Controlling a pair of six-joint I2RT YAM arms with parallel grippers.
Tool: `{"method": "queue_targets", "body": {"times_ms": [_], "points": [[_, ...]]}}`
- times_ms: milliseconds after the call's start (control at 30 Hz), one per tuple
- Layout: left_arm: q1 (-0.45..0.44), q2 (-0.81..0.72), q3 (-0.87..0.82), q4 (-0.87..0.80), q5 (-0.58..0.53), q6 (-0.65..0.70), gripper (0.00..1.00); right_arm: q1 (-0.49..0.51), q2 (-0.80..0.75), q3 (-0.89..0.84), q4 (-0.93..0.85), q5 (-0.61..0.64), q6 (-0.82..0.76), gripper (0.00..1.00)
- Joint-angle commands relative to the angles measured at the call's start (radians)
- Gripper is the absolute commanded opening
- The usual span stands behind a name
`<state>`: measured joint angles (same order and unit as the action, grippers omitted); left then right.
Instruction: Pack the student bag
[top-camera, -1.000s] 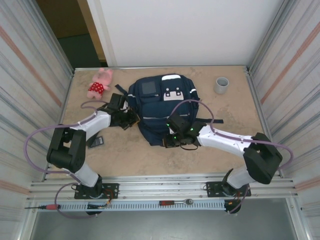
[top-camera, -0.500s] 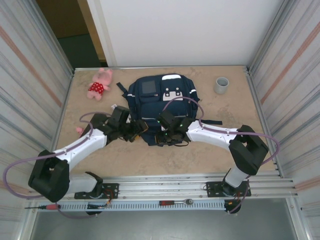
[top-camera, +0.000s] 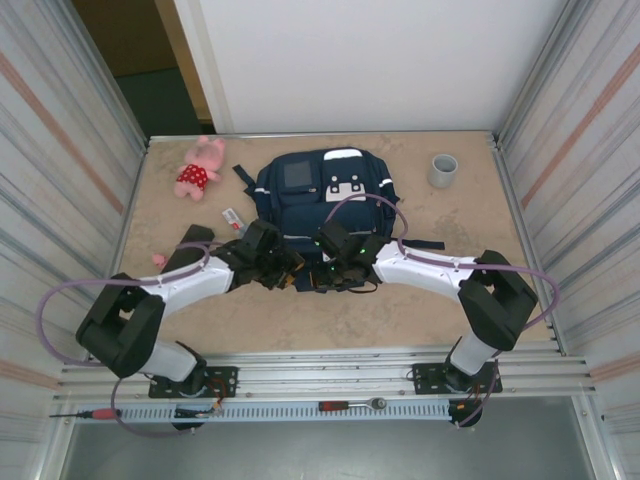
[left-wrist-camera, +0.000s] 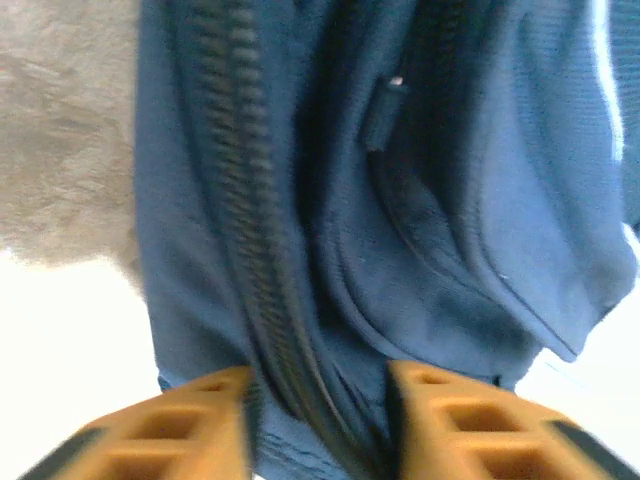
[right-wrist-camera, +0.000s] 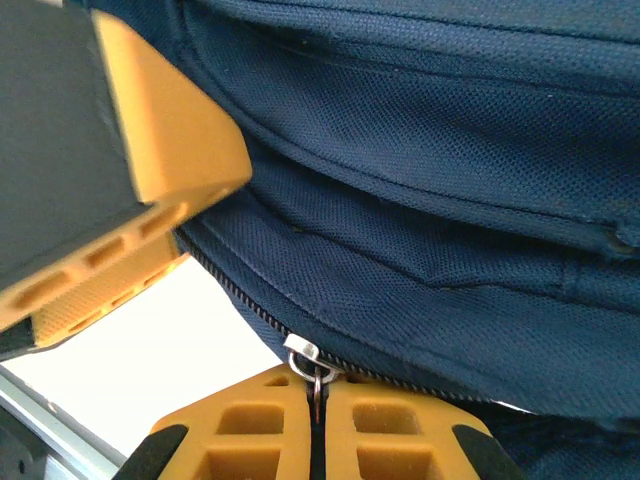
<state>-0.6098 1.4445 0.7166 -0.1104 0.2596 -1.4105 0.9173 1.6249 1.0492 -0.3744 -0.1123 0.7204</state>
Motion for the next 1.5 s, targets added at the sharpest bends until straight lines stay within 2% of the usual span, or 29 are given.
{"method": "queue_targets", "body": {"times_ms": [0, 33, 67, 200, 433, 600, 633, 700, 800, 967, 1100, 1367, 1467], "points": [[0.007, -0.003, 0.069, -0.056, -0.057, 0.032, 0.10, 0.013, -0.045, -0.009, -0.043, 0.011, -0.046, 0.00], [0.010, -0.013, 0.088, -0.118, -0.080, 0.060, 0.00, 0.009, -0.054, -0.015, -0.062, 0.020, -0.055, 0.00], [0.017, -0.023, 0.097, -0.148, -0.094, 0.080, 0.00, 0.002, -0.063, -0.024, -0.077, 0.024, -0.063, 0.00], [0.088, -0.080, 0.055, -0.199, -0.097, 0.137, 0.00, -0.070, -0.129, -0.077, -0.140, 0.028, -0.093, 0.00], [0.202, -0.182, 0.003, -0.269, -0.103, 0.238, 0.00, -0.268, -0.205, -0.136, -0.225, -0.016, -0.185, 0.00], [0.207, -0.194, 0.028, -0.288, -0.077, 0.278, 0.00, -0.276, -0.184, -0.118, -0.192, -0.066, -0.213, 0.00], [0.204, -0.198, 0.033, -0.282, -0.061, 0.273, 0.07, -0.271, -0.185, -0.120, -0.172, -0.081, -0.213, 0.00], [0.171, -0.216, 0.047, -0.274, -0.054, 0.263, 0.30, -0.257, -0.187, -0.120, -0.139, -0.097, -0.209, 0.00], [0.084, -0.234, 0.085, -0.287, -0.084, 0.248, 0.48, -0.244, -0.190, -0.115, -0.122, -0.097, -0.203, 0.00], [-0.051, -0.184, 0.134, -0.247, -0.105, 0.182, 0.54, -0.231, -0.197, -0.113, -0.114, -0.096, -0.205, 0.00], [-0.107, -0.105, 0.144, -0.133, -0.104, 0.107, 0.56, -0.221, -0.210, -0.114, -0.109, -0.094, -0.205, 0.00], [-0.153, 0.058, 0.187, -0.013, -0.065, 0.046, 0.58, -0.204, -0.216, -0.120, -0.090, -0.094, -0.197, 0.00], [-0.153, 0.082, 0.180, -0.009, -0.073, 0.031, 0.53, -0.201, -0.224, -0.124, -0.085, -0.095, -0.197, 0.00]]}}
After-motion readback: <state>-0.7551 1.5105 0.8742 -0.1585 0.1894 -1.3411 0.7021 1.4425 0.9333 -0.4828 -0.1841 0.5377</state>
